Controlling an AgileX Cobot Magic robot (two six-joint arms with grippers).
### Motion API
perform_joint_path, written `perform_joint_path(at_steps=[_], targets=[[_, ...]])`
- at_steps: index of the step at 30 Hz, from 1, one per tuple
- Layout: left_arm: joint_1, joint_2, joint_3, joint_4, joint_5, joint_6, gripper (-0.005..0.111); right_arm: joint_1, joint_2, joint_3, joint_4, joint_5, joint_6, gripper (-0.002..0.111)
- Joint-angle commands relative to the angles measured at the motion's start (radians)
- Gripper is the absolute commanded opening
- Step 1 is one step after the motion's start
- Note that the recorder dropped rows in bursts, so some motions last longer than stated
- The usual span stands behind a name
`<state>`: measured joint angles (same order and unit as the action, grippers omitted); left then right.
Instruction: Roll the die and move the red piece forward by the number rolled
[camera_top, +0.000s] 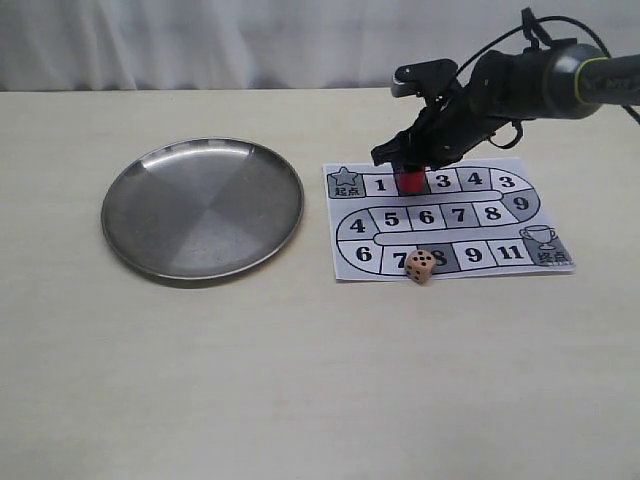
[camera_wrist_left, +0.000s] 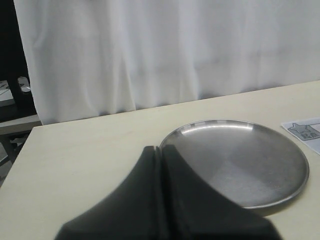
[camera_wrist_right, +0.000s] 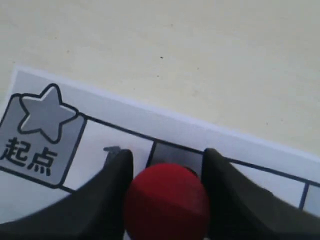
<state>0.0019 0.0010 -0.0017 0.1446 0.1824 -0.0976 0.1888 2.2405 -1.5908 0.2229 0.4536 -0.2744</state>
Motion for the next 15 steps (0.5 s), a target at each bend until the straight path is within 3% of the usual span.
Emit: perform_joint_path(at_steps=[1, 8, 15], targets=[[-0.002, -0.001, 0.002, 0.000, -0.009, -0.001, 0.000, -0.002, -0.092, 0.002, -0.007, 0.027, -0.001, 0.004], [-0.002, -0.001, 0.002, 0.000, -0.009, -0.001, 0.000, -0.005, -0.209, 0.002, -0.050, 0.031, -0.001, 0.004], [-0.002, -0.001, 0.002, 0.000, -0.009, -0.001, 0.000, -0.040, -0.163, 0.004, -0.075, 0.015, 0.006, 0.004]])
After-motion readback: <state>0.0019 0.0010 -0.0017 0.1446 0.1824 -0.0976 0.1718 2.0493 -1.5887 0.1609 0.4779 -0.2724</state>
